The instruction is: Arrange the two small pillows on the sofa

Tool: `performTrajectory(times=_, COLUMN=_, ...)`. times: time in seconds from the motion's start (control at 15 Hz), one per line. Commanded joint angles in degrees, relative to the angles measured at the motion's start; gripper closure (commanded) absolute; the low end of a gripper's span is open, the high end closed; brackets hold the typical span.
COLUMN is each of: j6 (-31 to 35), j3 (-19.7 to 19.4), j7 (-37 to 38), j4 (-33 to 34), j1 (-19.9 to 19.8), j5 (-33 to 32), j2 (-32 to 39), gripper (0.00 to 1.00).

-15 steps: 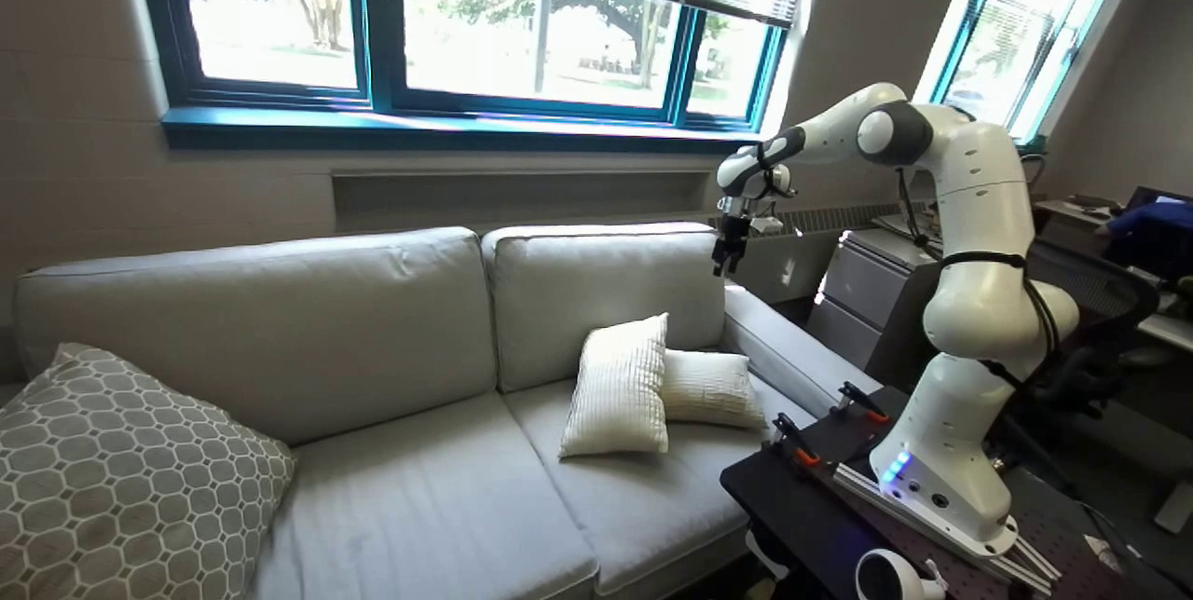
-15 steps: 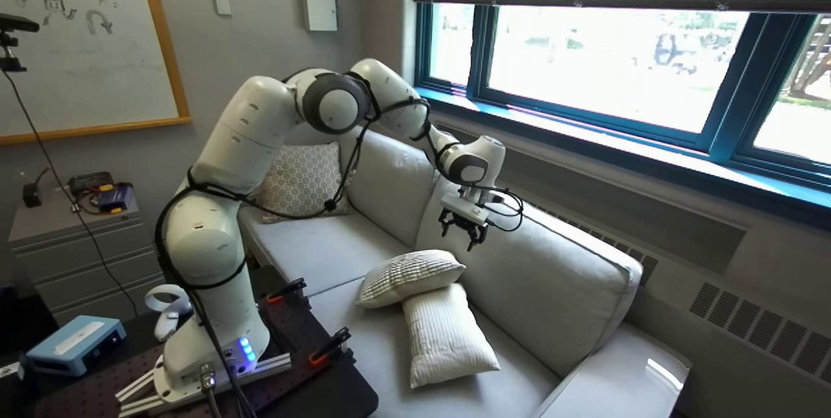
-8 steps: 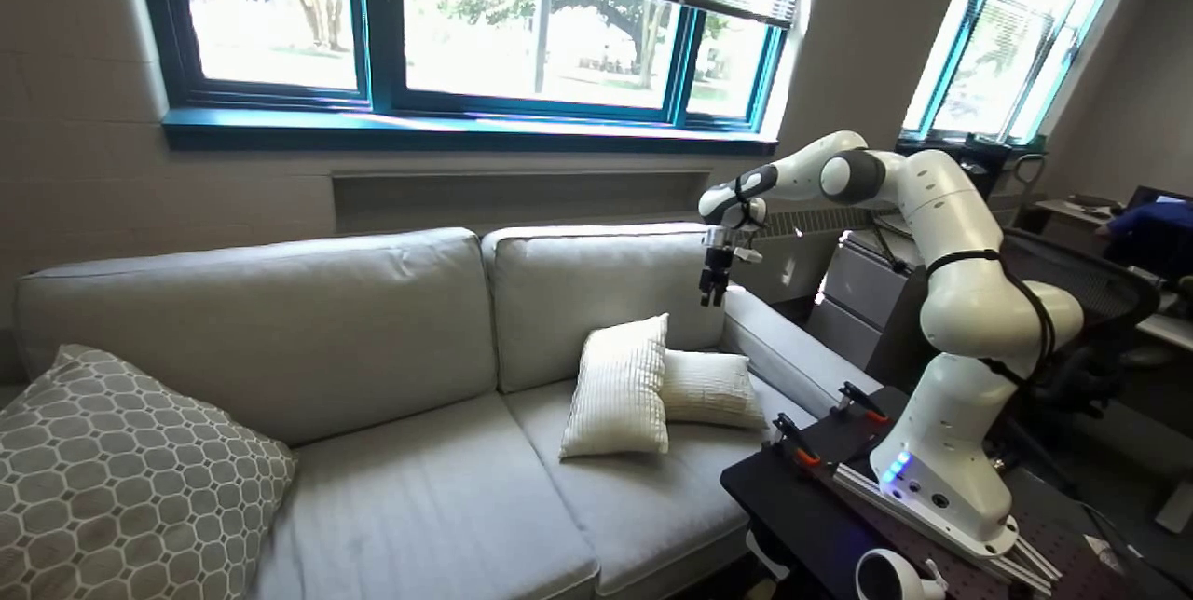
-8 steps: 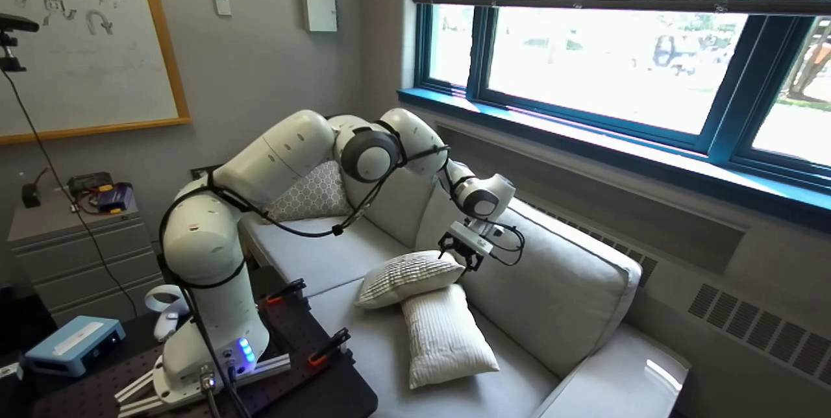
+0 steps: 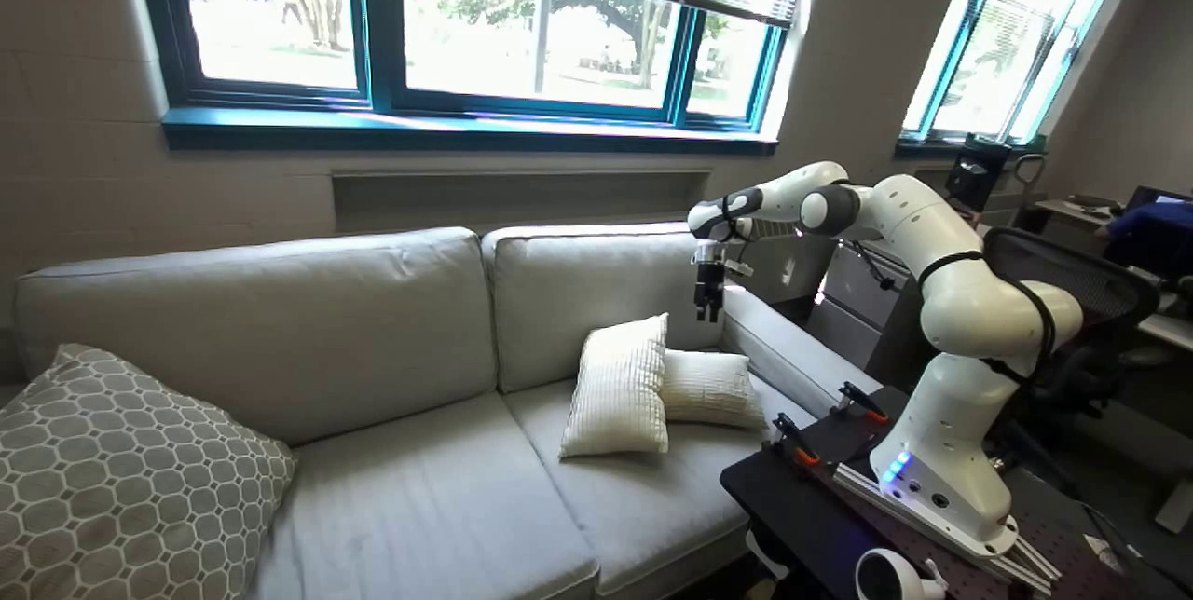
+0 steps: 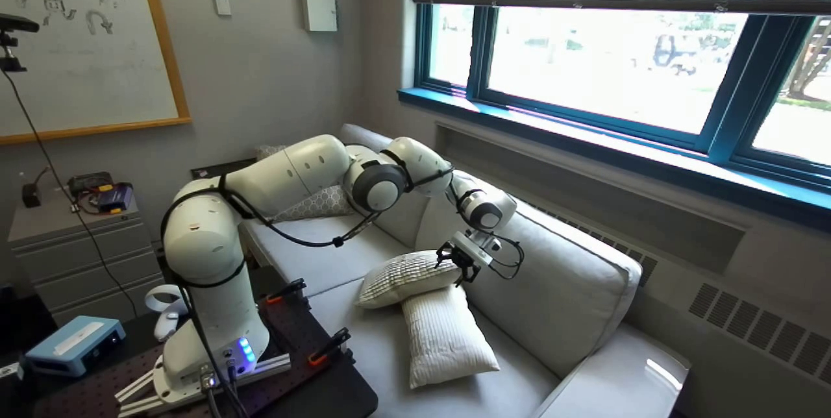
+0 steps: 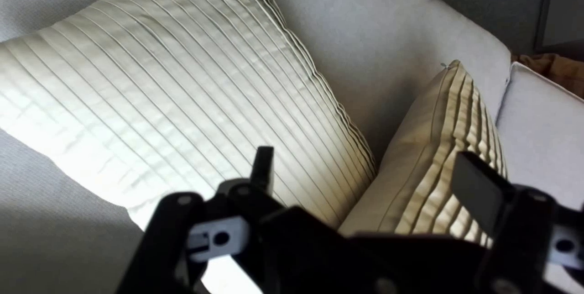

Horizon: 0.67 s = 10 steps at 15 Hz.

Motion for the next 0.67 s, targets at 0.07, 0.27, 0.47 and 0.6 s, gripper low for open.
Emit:
performTrajectory(times=0.07, j6=-0.5, j3=0.0, j7=0.0, j4=0.8, j1=0.0, j5=0.0, j2=0.3, gripper=0.0)
performTrajectory(times=0.27, j6=6.8, j3=-0.4, j7=2.9, j4=-0.3, j1=-1.0, j5=2.1, j2=0.5, gripper=0.0)
performTrajectory(times=0.47, j6=14.0, j3=1.2, j7=6.5, j4=3.5, j1=-3.3, j5=4.7, j2=5.6, gripper=0.0)
performTrajectory(times=0.6, j6=17.7, j3=1.2, j7=9.1, j4=6.2, j1=-4.1, j5=5.7, j2=9.8, gripper=0.0)
